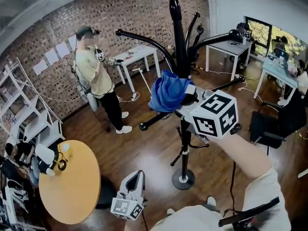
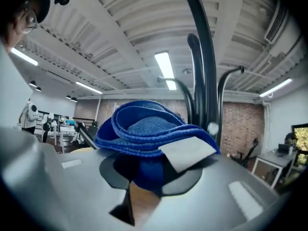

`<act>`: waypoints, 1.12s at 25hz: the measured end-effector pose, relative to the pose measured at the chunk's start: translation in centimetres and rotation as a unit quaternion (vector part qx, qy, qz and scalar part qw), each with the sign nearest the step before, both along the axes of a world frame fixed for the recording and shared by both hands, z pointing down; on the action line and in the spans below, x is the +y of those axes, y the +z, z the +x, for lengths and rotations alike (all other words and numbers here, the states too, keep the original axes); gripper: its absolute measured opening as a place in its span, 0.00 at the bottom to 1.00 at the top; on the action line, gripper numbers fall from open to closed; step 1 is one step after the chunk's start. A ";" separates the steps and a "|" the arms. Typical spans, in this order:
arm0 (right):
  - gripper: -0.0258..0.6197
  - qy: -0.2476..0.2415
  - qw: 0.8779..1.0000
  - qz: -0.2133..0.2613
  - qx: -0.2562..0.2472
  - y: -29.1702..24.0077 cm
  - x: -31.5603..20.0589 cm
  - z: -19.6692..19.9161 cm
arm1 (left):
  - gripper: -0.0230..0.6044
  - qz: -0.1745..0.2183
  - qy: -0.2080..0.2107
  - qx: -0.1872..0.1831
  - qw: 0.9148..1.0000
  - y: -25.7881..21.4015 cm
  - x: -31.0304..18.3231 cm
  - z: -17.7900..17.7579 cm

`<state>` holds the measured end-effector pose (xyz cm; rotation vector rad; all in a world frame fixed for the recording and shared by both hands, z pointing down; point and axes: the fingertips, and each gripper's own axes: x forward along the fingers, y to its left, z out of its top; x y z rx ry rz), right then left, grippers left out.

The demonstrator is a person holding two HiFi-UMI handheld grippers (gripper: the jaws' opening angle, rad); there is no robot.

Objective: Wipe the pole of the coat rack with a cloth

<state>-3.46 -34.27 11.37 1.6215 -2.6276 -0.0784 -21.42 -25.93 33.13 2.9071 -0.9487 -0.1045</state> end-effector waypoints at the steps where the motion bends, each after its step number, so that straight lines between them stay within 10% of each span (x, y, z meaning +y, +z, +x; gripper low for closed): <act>1: 0.20 0.013 1.000 -0.008 -0.021 0.9 -0.3 0.2 | 0.04 -0.007 0.014 -0.008 1.000 1.0 -0.4 -0.5; 6: 0.20 0.049 0.998 0.005 -0.050 -0.7 0.6 0.5 | 0.04 -0.012 0.070 -0.027 0.997 1.5 -1.8 -0.5; 12: 0.20 0.051 0.985 0.163 -0.022 0.4 13.9 -2.8 | 0.04 0.032 0.115 0.015 0.993 -1.5 -1.0 1.4; 17: 0.20 0.103 0.995 -0.010 -0.007 18.0 11.1 -3.6 | 0.04 -0.002 0.140 -0.005 0.990 0.1 -1.3 1.7; 28: 0.21 0.206 0.977 -0.046 0.014 24.2 2.6 1.7 | 0.04 -0.017 0.122 -0.024 0.992 2.0 -0.2 0.5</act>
